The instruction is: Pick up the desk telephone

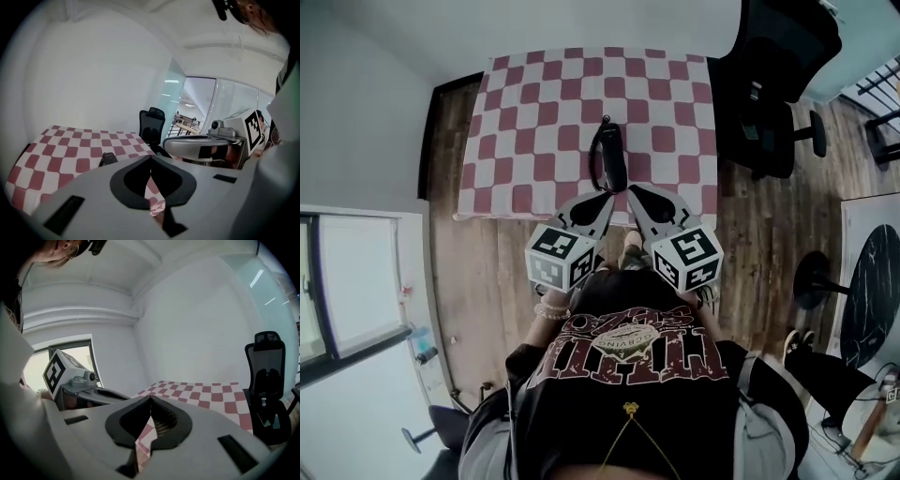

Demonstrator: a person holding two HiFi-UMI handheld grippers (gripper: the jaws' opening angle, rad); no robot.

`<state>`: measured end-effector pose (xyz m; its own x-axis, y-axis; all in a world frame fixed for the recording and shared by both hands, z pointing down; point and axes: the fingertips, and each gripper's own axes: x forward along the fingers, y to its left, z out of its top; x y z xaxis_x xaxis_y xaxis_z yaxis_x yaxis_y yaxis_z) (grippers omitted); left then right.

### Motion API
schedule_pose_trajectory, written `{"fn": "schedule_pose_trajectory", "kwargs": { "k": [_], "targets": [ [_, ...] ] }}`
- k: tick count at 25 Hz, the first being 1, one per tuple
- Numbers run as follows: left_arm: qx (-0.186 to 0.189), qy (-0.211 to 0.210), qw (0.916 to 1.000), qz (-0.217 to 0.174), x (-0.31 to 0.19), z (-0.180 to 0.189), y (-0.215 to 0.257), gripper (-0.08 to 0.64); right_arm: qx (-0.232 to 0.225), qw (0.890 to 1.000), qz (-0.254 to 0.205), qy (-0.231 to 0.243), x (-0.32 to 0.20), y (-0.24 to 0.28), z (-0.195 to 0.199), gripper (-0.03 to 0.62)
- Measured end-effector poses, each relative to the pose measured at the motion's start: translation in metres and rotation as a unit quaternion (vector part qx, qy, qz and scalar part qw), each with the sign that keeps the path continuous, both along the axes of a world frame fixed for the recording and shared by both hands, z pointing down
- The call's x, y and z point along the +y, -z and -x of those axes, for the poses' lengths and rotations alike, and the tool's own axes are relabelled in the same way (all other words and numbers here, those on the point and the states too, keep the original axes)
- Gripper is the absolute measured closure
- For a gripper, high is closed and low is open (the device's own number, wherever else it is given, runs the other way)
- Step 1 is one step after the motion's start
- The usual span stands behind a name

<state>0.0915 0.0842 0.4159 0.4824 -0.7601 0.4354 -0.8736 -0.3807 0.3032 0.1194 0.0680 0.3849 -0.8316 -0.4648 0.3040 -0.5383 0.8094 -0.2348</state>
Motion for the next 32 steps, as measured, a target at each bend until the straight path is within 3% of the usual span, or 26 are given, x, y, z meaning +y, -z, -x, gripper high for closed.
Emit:
{"fn": "schedule_pose_trajectory", "kwargs": {
  "k": [5,11,16,19,24,32],
  "targets": [
    [0.015,0.009,0.9997,0.018,-0.016,-0.008,-0.008,0.552,0.009,1.000,0.003,0.019,-0.019,-0.004,-0.006,0.573],
    [0.024,0.040,0.9989,0.005,-0.029,-0.006,-0.010,0.552,0.006,1.000,0.012,0.017,-0.035,-0.013,-0.014,0.573],
    [-0.024,0.034,0.9991,0.010,-0.034,0.000,-0.014,0.552,0.008,0.999,0.014,0.031,-0.039,-0.016,-0.006,0.572],
    [-0.004,0.037,0.9993,0.009,-0.042,0.003,-0.015,0.552,0.010,0.999,0.015,0.033,-0.046,-0.017,-0.001,0.574],
    [-0.003,0.020,0.9998,0.005,-0.054,0.012,-0.016,0.552,0.015,1.000,0.015,0.017,-0.060,-0.018,0.008,0.573],
    [-0.003,-0.039,0.9991,0.015,-0.090,0.043,-0.014,0.552,0.028,0.998,0.027,-0.053,-0.089,-0.025,0.025,0.574]
  ]
}}
